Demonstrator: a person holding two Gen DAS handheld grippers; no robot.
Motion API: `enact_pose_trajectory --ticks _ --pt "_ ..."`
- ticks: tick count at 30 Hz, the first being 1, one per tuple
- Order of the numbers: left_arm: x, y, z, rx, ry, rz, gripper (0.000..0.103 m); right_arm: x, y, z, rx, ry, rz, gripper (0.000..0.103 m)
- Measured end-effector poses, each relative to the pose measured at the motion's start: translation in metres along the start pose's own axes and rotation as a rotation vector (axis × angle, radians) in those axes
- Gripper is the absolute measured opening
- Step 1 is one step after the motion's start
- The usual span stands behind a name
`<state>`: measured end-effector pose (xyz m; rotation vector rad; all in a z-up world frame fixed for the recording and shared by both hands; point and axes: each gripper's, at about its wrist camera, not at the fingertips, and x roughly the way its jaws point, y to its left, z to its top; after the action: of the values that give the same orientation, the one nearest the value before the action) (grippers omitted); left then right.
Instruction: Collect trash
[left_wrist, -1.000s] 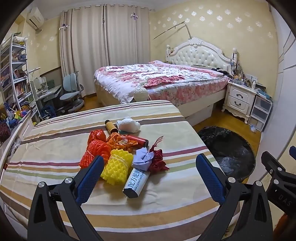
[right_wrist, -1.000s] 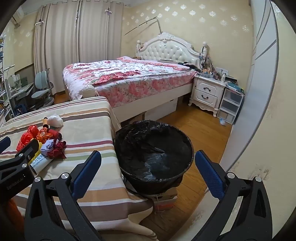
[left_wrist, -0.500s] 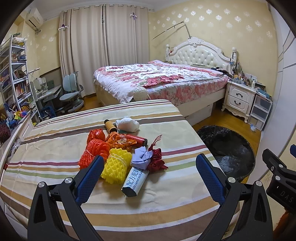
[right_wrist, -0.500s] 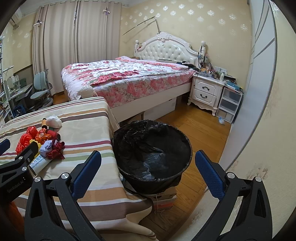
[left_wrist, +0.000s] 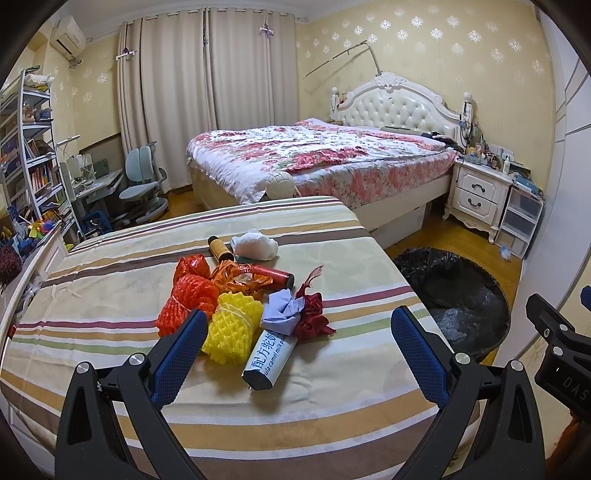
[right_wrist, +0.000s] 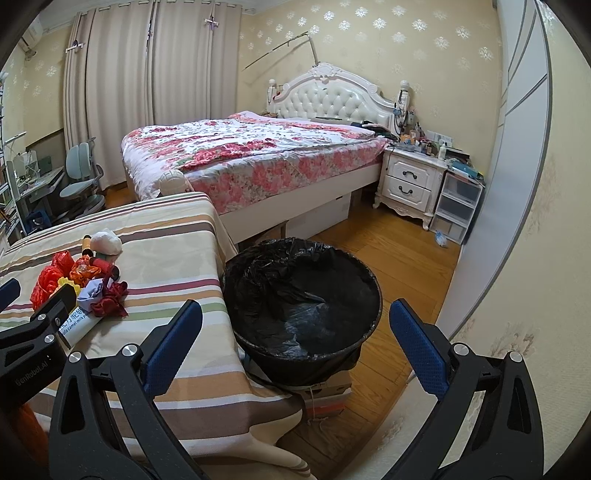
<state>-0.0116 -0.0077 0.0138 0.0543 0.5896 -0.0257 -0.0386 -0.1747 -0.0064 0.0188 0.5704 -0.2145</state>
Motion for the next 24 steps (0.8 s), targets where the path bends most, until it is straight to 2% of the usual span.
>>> enact_pose_trajectory --ticks 24 --pt "0.0062 0.0001 -0.0078 0.007 0.007 -0.001 0.097 0.0007 -0.0020 -0.0014 0.001 0.004 0.001 0.099"
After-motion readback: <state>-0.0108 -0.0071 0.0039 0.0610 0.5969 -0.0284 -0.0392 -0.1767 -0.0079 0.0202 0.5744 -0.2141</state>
